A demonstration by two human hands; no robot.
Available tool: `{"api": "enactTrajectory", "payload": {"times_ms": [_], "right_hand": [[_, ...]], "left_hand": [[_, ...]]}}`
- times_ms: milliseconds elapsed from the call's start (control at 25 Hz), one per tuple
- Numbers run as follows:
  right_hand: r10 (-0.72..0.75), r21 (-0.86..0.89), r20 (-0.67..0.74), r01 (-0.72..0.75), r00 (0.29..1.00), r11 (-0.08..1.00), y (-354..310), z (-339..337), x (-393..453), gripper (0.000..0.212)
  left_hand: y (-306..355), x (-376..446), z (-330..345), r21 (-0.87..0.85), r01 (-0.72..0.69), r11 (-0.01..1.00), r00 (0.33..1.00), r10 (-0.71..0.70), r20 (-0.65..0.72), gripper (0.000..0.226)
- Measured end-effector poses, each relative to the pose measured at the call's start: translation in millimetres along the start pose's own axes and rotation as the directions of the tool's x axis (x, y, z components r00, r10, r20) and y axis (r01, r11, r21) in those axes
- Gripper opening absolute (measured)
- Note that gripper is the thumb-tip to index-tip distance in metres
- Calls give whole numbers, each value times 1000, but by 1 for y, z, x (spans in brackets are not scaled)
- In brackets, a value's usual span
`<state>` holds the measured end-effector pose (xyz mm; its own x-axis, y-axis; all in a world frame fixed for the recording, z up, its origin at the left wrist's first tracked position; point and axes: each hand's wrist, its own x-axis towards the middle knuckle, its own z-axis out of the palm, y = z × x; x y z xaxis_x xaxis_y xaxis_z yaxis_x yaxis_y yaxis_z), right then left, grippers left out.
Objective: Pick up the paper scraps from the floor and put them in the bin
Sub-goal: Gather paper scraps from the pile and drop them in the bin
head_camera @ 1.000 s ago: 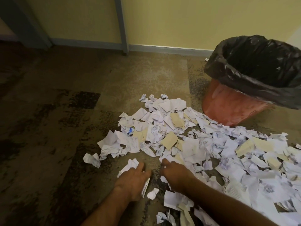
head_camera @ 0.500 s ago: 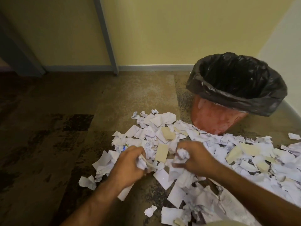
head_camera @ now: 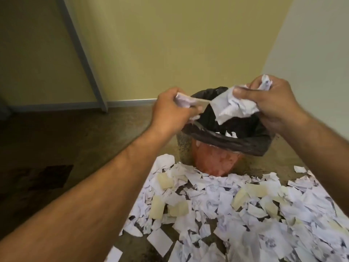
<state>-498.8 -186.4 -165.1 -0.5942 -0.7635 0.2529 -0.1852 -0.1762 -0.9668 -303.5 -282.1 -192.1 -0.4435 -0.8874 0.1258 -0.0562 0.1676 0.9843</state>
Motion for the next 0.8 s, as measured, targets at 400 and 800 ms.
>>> {"api": "enactTrajectory", "payload": {"times_ms": [400,800], "right_hand": [[388,-803,-71,-283,919,525,66,-10,56,77],[-237,-789,225,319,945,525,54,86,4,28]], "left_hand": [[1,43,85,-120,409,904,858,-337,388,102],[-51,0,-95,-66,273,960,962,-272,33,84]]}}
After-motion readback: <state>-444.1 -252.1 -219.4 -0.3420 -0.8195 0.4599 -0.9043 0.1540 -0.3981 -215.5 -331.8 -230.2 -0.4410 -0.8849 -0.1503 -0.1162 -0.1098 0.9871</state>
